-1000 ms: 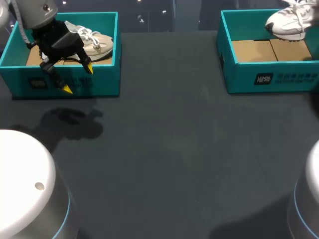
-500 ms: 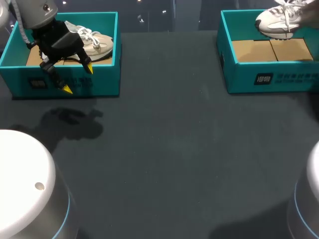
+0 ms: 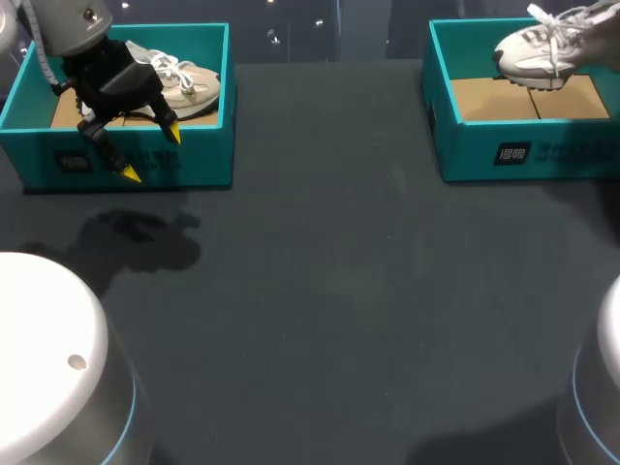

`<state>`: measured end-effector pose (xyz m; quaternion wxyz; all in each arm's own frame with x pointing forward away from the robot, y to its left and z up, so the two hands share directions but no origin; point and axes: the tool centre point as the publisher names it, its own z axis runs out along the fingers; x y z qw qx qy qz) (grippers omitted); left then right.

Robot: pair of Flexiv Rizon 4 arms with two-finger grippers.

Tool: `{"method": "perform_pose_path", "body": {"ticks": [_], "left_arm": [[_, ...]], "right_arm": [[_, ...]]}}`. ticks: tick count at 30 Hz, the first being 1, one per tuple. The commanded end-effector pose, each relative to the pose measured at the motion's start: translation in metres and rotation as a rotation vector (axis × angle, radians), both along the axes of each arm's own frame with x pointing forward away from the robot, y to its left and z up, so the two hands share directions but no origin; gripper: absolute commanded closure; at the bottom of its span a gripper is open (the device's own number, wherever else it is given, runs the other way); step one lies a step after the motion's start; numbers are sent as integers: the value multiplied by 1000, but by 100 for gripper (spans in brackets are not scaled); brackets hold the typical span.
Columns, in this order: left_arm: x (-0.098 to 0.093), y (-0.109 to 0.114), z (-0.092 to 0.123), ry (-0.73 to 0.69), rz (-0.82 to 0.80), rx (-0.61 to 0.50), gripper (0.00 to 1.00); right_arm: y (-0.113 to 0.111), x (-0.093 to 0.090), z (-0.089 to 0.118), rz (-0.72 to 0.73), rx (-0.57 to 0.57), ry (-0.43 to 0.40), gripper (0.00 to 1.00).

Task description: Take the shoe out of the shoebox, open the shoe tongue, remove and reinsert the insole, then place the shoe into the shoebox

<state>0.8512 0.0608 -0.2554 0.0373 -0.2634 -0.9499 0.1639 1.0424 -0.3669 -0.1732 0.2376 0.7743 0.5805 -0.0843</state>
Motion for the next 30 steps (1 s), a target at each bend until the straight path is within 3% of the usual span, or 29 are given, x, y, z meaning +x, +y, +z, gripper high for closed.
{"method": "perform_pose_path", "body": {"ticks": [1,30], "left_arm": [[0,0,0,0,-1,1,0],[0,0,0,0,-1,1,0]], "right_arm": [[7,3,-10,-27,-13,13,100],[28,-17,-78,-36,-34,3,100]]}}
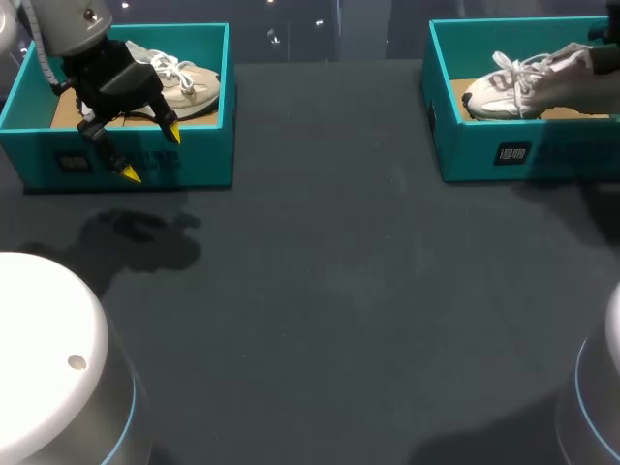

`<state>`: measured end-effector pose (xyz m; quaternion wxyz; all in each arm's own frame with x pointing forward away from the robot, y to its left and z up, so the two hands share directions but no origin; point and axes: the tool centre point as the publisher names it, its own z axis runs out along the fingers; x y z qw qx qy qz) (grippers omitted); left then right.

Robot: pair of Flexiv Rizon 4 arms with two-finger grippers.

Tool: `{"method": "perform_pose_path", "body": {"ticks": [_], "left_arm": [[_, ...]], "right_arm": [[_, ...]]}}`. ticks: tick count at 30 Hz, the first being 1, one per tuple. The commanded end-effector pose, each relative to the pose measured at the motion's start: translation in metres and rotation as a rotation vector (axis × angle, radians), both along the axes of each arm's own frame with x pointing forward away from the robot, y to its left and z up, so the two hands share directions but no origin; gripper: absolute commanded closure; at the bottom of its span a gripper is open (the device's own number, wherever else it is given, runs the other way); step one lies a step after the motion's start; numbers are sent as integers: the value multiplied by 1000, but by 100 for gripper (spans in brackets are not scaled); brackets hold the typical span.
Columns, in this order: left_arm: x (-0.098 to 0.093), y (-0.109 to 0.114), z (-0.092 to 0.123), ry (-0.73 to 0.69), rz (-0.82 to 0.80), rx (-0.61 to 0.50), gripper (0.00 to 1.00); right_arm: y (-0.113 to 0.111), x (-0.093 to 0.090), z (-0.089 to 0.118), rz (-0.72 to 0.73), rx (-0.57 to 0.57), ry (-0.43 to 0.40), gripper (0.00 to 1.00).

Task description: Take the shoe out of the shoebox, open the shoe tongue, remove and reinsert the insole, then place the shoe into the shoebox

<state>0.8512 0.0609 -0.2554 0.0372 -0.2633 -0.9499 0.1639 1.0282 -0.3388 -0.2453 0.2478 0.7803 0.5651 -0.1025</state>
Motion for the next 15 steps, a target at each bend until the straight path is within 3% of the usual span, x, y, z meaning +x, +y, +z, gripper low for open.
{"method": "perform_pose_path", "body": {"ticks": [1,15], "left_arm": [[0,0,0,0,-1,1,0],[0,0,0,0,-1,1,0]], "right_arm": [[0,-4,-8,1,4,-5,100],[6,-10,-45,-6,28,29,100]]}}
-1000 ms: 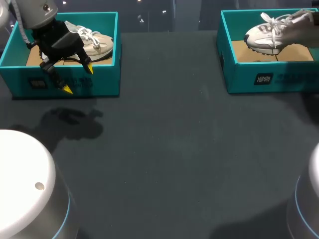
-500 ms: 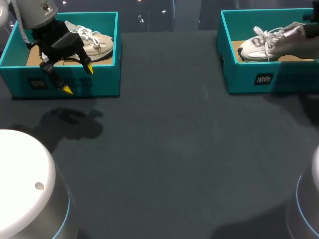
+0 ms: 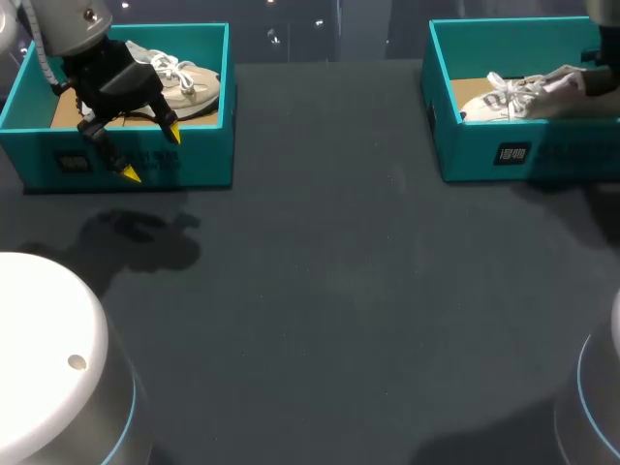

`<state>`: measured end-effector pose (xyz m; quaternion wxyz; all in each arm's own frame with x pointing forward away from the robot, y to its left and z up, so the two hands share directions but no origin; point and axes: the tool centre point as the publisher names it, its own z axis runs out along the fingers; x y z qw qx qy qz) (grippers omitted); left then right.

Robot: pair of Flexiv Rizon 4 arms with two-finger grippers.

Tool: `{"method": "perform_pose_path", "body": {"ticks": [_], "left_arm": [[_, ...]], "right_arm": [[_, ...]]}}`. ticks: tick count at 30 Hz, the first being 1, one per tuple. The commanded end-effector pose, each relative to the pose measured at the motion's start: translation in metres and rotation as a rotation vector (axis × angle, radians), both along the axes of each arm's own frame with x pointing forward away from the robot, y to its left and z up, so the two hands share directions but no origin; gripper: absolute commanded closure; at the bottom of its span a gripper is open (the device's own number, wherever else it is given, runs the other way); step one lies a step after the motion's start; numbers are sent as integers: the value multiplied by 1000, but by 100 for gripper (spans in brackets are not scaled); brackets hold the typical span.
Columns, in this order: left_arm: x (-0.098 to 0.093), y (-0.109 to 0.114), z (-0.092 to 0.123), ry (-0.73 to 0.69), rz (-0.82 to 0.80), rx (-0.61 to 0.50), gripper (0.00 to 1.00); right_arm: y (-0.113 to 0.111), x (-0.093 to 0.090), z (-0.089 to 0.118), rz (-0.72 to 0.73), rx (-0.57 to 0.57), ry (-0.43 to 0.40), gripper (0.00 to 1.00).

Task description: Take the shoe out of the shoebox, open the shoe tongue, remove and reinsert the insole, then place the shoe into the shoebox

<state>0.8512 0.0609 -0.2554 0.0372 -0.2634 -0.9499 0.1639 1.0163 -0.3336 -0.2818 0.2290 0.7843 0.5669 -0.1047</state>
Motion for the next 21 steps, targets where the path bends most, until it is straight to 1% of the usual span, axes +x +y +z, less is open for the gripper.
{"method": "perform_pose_path", "body": {"ticks": [1,9,21], "left_arm": [[0,0,0,0,-1,1,0],[0,0,0,0,-1,1,0],[0,0,0,0,-1,1,0]], "right_arm": [[2,2,-11,3,1,6,100],[4,4,-31,9,5,39,100],[7,5,-54,19,42,69,100]]}}
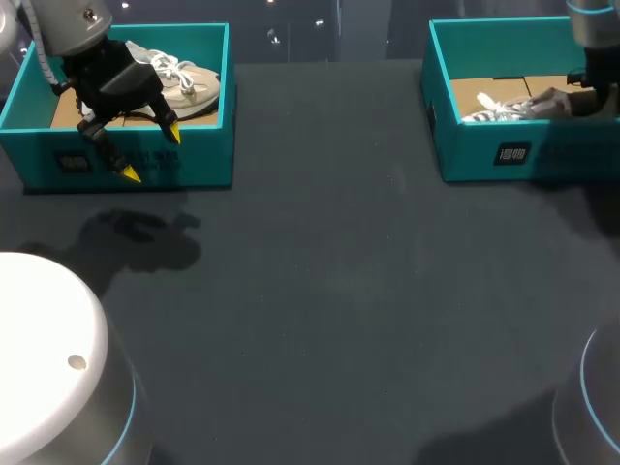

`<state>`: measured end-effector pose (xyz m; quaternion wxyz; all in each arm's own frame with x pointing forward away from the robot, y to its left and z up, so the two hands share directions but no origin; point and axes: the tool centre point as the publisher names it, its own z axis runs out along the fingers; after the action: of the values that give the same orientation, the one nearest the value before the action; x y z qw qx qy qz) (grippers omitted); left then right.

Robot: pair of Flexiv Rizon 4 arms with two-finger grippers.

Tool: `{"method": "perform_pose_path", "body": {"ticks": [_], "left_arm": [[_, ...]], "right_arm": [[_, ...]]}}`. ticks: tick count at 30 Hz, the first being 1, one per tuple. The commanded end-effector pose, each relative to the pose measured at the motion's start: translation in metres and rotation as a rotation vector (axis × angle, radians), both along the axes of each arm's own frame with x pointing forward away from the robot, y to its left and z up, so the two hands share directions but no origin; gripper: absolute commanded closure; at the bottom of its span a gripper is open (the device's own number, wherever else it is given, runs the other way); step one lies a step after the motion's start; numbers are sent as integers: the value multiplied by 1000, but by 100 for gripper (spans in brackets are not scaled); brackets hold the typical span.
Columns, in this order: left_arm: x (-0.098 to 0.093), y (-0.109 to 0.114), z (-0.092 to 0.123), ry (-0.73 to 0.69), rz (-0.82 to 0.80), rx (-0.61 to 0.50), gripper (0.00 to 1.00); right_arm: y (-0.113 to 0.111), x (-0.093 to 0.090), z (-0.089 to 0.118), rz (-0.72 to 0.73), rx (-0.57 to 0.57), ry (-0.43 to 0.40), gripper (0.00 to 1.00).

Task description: Take the shoe out of the shoebox, open the shoe tongue, remove and reinsert the insole, then place the shoe into the shoebox

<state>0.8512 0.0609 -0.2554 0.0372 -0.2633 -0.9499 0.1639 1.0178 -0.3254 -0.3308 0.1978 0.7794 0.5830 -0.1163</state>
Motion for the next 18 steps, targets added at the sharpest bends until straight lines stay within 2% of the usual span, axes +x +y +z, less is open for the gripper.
{"method": "perform_pose_path", "body": {"ticks": [1,12,13,14,16,18], "left_arm": [[0,0,0,0,-1,1,0],[0,0,0,0,-1,1,0],[0,0,0,0,-1,1,0],[0,0,0,0,-1,1,0],[0,0,0,0,-1,1,0],[0,0,0,0,-1,1,0]], "right_arm": [[-1,3,-7,2,8,10,100],[1,1,-15,11,33,31,98],[1,1,-15,10,35,32,95],[1,1,-16,7,40,35,85],[0,0,-16,2,46,43,73],[-1,0,-16,-3,50,46,70]]}}
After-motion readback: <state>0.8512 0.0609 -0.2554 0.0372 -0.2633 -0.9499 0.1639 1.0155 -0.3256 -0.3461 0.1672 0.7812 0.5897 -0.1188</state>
